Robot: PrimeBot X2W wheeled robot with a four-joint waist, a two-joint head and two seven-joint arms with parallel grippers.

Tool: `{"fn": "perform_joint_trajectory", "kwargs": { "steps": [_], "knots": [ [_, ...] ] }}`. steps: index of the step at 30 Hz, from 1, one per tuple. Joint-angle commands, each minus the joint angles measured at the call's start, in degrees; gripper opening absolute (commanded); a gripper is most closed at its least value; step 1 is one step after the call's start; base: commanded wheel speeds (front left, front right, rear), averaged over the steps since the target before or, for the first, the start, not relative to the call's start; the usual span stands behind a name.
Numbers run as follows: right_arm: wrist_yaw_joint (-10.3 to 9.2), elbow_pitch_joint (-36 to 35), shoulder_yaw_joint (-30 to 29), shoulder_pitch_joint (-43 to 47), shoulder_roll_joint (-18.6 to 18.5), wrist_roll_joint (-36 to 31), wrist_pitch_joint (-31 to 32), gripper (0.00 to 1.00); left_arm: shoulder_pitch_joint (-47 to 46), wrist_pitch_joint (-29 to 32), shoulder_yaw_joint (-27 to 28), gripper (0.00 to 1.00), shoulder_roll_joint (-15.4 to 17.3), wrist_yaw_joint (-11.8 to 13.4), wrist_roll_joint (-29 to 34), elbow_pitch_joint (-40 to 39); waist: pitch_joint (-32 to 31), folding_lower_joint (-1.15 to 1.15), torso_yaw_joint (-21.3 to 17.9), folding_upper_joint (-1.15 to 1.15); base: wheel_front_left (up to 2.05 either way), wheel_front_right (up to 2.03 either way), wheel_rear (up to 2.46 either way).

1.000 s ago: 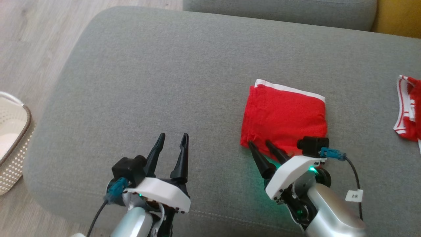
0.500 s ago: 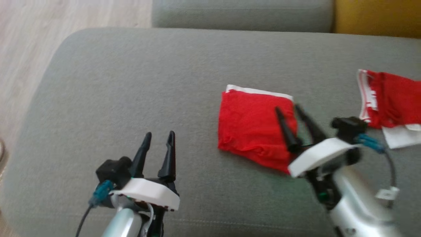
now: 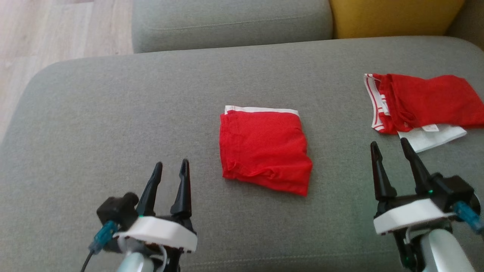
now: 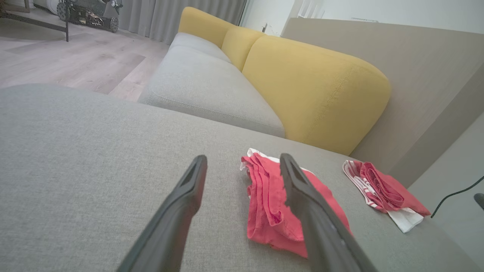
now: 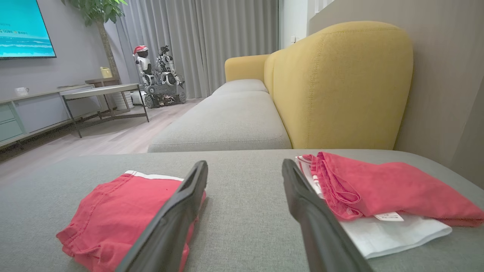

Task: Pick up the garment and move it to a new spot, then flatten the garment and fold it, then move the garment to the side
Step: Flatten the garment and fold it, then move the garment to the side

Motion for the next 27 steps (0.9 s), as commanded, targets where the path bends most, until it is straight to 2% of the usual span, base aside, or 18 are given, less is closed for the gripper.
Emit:
{"fn": "perform_joint_trajectory", "kwargs": {
  "steps": [1, 6, 12, 19, 27],
  "knots": [
    [-0.04, -2.5, 0.7, -0.9, 0.3, -0.9, -0.7, 1.0, -1.3, -0.3, 2.3, 1.0, 0.2, 0.2, -0.4, -2.1, 0.1, 0.0, -0.5, 0.0, 0.0, 0.0, 0.0],
    [-0.04, -4.1, -1.0, 1.5, 2.5, -3.9, -0.8, 1.0, 0.1, -0.3, 3.4, 1.0, 0.2, 0.2, -0.1, -3.3, 0.5, 0.0, -0.8, 0.0, 0.0, 0.0, 0.0],
    [-0.04, -4.1, -1.2, 1.1, 3.3, -3.8, 0.0, 1.0, -0.6, -0.3, 2.9, 1.0, 0.2, 0.0, 0.4, -3.5, 1.4, 0.0, 0.2, 0.0, 0.0, 0.0, 0.0],
    [-0.04, -0.3, 2.1, -3.1, 4.0, 0.5, 3.0, 1.0, -2.3, -0.3, 1.4, 1.0, 0.2, -0.3, 0.5, -3.1, 4.7, 0.0, 2.5, 0.0, 0.0, 0.0, 0.0],
    [-0.04, 9.1, 5.2, -9.7, 4.3, 7.6, 7.3, 1.0, -5.2, -0.3, -0.5, 1.0, 0.2, -0.5, 0.7, -2.8, 8.9, 0.0, 7.0, 0.0, 0.0, 0.0, 0.0]
  ]
}}
